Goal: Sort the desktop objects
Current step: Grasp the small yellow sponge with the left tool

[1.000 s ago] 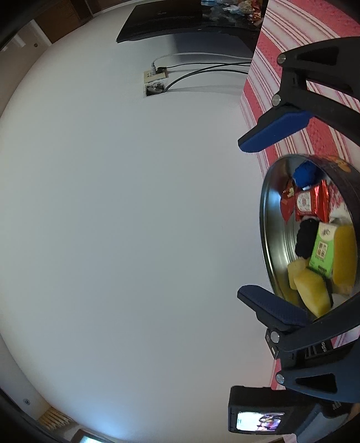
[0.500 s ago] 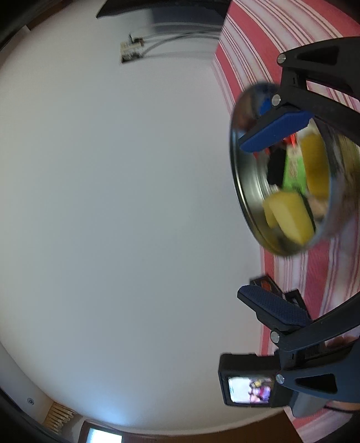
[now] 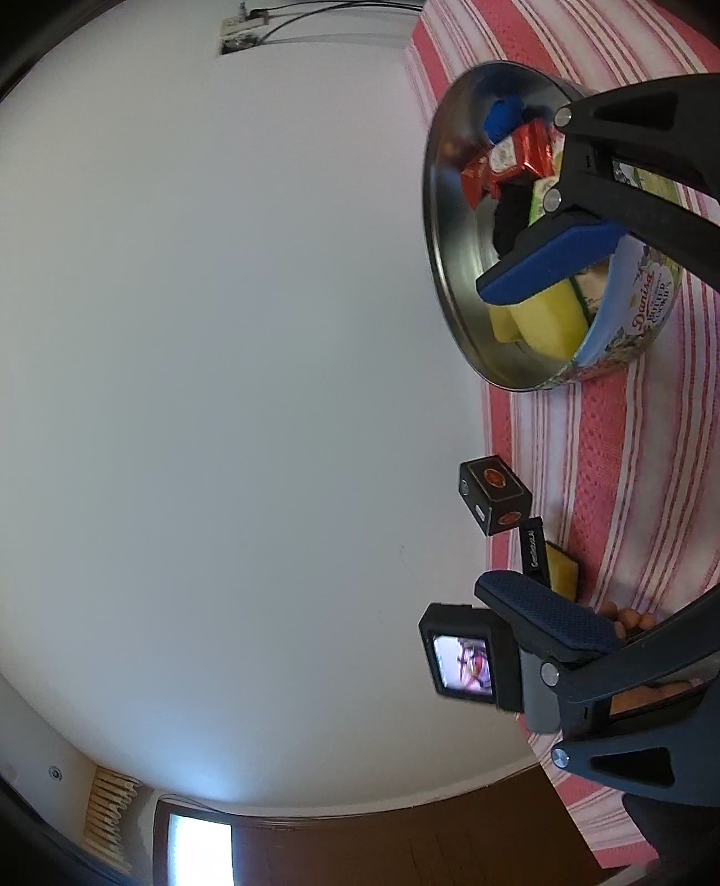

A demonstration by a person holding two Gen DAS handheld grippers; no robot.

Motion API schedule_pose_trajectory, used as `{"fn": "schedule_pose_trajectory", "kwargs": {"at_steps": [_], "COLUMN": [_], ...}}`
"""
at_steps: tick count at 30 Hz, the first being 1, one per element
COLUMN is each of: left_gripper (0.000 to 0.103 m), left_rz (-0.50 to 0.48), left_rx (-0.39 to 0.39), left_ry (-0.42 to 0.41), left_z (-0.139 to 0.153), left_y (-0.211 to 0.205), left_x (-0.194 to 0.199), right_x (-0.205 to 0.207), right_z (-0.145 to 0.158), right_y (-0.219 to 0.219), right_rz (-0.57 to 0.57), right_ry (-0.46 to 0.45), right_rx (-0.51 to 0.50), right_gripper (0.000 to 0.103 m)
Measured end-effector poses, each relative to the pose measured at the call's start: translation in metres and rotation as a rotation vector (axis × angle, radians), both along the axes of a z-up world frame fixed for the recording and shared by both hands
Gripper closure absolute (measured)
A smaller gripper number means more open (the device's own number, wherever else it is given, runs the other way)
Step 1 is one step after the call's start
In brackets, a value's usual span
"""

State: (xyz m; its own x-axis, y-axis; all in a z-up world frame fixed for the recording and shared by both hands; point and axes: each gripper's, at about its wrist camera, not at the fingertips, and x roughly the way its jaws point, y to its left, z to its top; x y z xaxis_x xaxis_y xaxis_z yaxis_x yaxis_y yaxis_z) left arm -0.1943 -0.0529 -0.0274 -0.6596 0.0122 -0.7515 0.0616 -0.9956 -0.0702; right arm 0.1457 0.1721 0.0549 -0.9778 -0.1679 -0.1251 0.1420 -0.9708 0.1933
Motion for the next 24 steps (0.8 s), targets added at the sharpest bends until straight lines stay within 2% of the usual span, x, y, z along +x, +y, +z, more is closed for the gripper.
{"fn": "schedule_pose_trajectory", "kwargs": {"at_steps": [4, 7, 8, 11, 13, 15, 17, 21, 24], "left_gripper": [0.002, 0.003, 0.007, 0.026, 0.031, 0.042, 0.047, 0.048, 0.048], "left_rz": [-0.013, -0.028, -0.028, -0.023, -0.036, -0.049, -0.051, -0.029, 0.002], "left_rx": [0.035, 0.032, 0.032, 0.01, -0.018, -0.03, -0.033, 0.05, 0.055], "left_ry": [-0.075, -0.071, -0.07, -0.058, -0.061, -0.056, -0.051, -0.016, 0.09], "left_z": [-0.013, -0.013, -0.012, -0.01, -0.011, -0.01, -0.009, -0.005, 0.014], "left_y": [-0.005, -0.003, -0.003, -0.007, -0.008, -0.008, -0.01, -0.022, -0.034], "left_x": [-0.013, -0.013, -0.013, -0.009, -0.007, -0.004, -0.002, 0.003, 0.018], "right_x": [-0.011, -0.015, -0.016, -0.016, -0.015, -0.017, -0.021, -0.021, -0.022], "right_z": [-0.005, -0.007, -0.008, -0.008, -0.008, -0.008, -0.01, -0.01, -0.01], "right_y": [0.002, 0.002, 0.001, 0.0, 0.0, 0.0, 0.0, 0.0, -0.004], "right_rz": [0.015, 0.026, 0.03, 0.03, 0.026, 0.022, 0.015, 0.001, 0.008], "right_ry": [-0.047, -0.074, -0.081, -0.083, -0.083, -0.089, -0.097, -0.095, -0.094], "right_rx": [-0.022, -0.024, -0.022, -0.018, -0.02, -0.022, -0.025, -0.023, -0.005], "right_gripper": [0.005, 0.005, 0.005, 0.005, 0.005, 0.005, 0.005, 0.005, 0.005]}}
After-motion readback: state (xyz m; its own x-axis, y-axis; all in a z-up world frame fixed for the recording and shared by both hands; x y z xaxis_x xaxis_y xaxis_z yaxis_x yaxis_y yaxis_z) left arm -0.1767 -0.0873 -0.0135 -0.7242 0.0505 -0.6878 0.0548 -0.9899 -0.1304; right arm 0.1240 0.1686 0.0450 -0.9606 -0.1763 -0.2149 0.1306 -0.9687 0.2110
